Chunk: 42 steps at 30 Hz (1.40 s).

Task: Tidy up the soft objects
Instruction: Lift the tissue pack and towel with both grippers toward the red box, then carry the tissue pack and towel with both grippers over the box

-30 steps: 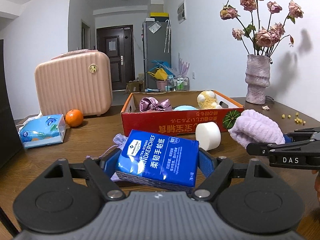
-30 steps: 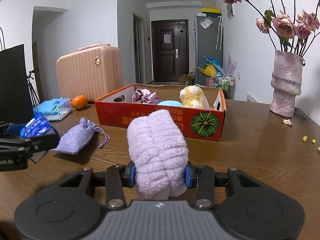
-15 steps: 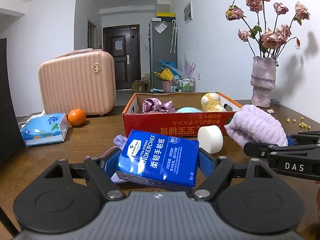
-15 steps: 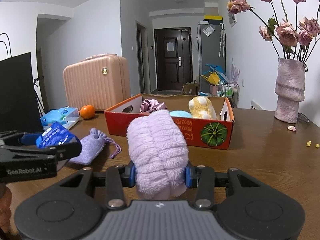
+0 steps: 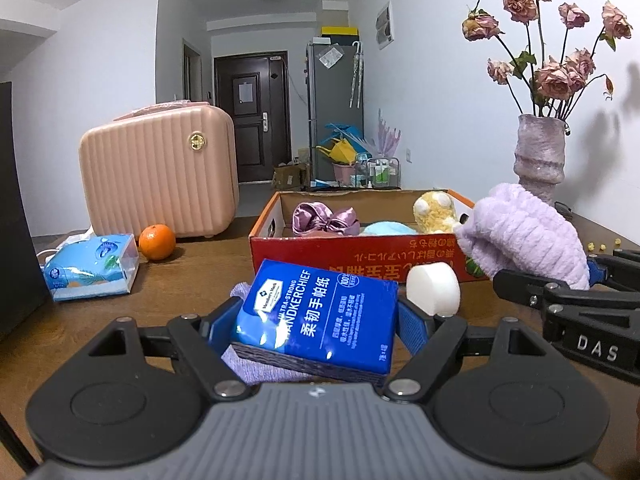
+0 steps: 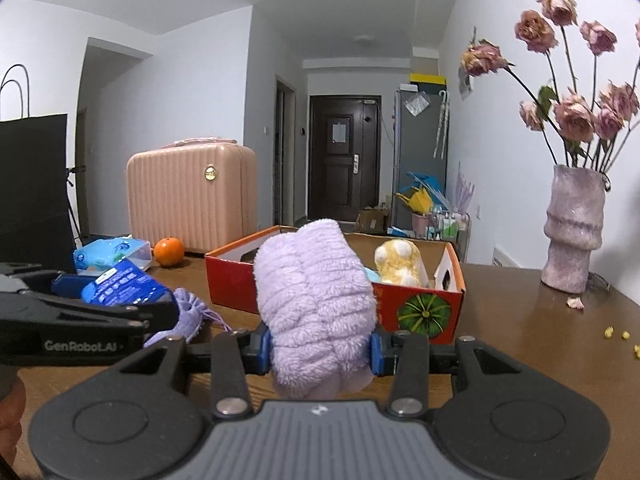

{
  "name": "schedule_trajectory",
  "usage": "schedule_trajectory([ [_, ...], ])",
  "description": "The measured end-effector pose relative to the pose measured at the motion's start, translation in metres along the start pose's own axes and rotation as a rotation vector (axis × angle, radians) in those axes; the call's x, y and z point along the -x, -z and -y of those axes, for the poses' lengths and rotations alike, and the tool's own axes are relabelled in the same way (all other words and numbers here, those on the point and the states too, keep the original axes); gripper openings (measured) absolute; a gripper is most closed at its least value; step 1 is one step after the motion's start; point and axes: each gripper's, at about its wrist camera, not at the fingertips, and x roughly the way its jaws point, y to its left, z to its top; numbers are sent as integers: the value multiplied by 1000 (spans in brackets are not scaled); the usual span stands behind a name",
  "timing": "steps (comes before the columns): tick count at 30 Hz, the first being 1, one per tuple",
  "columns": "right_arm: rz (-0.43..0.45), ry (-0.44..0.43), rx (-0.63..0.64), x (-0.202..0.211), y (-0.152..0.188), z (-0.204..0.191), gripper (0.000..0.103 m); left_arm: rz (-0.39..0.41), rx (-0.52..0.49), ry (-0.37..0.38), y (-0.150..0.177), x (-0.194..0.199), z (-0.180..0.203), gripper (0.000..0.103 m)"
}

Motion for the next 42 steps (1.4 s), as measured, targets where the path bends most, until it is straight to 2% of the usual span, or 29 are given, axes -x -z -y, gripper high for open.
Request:
schedule_trajectory([
  [11,3,3,-4,-22,-7,2,43,25,-1,-27,-12,-16,-4,80],
  [42,54,59,-26,-77,-27,20,43,72,17,-29,-42,-74,-6,80],
])
